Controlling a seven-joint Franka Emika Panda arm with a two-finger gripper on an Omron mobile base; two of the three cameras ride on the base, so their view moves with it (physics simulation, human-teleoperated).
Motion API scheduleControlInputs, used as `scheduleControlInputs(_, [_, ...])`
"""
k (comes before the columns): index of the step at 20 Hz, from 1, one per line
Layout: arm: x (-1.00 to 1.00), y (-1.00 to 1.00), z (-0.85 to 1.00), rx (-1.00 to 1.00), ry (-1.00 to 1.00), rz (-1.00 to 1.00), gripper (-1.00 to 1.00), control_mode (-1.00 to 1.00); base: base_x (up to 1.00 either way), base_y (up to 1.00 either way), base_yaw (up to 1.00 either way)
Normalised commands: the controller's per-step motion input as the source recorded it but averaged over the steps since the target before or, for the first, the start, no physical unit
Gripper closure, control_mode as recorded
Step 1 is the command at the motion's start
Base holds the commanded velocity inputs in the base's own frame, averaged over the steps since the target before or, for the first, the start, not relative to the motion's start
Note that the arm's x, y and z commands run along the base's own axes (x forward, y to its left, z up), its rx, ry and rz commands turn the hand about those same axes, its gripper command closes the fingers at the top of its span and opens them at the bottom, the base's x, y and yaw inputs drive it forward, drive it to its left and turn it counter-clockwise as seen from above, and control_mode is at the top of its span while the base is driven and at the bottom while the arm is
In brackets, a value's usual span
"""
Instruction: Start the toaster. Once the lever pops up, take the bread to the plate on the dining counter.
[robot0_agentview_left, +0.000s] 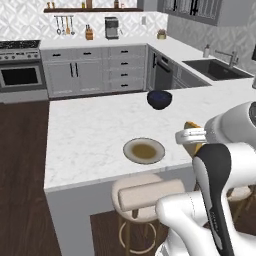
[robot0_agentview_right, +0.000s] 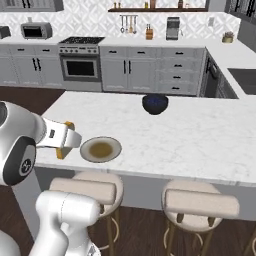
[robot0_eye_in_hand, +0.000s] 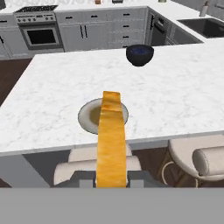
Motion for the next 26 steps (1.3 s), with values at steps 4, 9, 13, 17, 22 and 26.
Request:
scheduleControlInputs(4, [0.0,0.0,0.0,0.0,0.0,0.0,1.0,1.0,0.46,0.0,0.11])
scheduleControlInputs(9, [0.22,0.0,-0.06,0.02,0.0,0.04,1.0,-1.0,0.27,0.0,0.06])
scheduleControlInputs(13, [0.67,0.0,-0.25,0.09,0.01,0.14,1.0,-1.0,0.0,0.0,0.0])
scheduleControlInputs(17, [0.62,0.0,-0.37,0.17,0.08,0.11,1.0,-1.0,0.0,0.0,0.0])
scheduleControlInputs(22, [0.57,0.0,-0.46,0.17,0.1,0.08,1.0,-1.0,0.0,0.0,0.0])
scheduleControlInputs(26, [0.53,0.0,-0.56,0.13,0.04,0.06,1.0,-1.0,0.0,0.0,0.0])
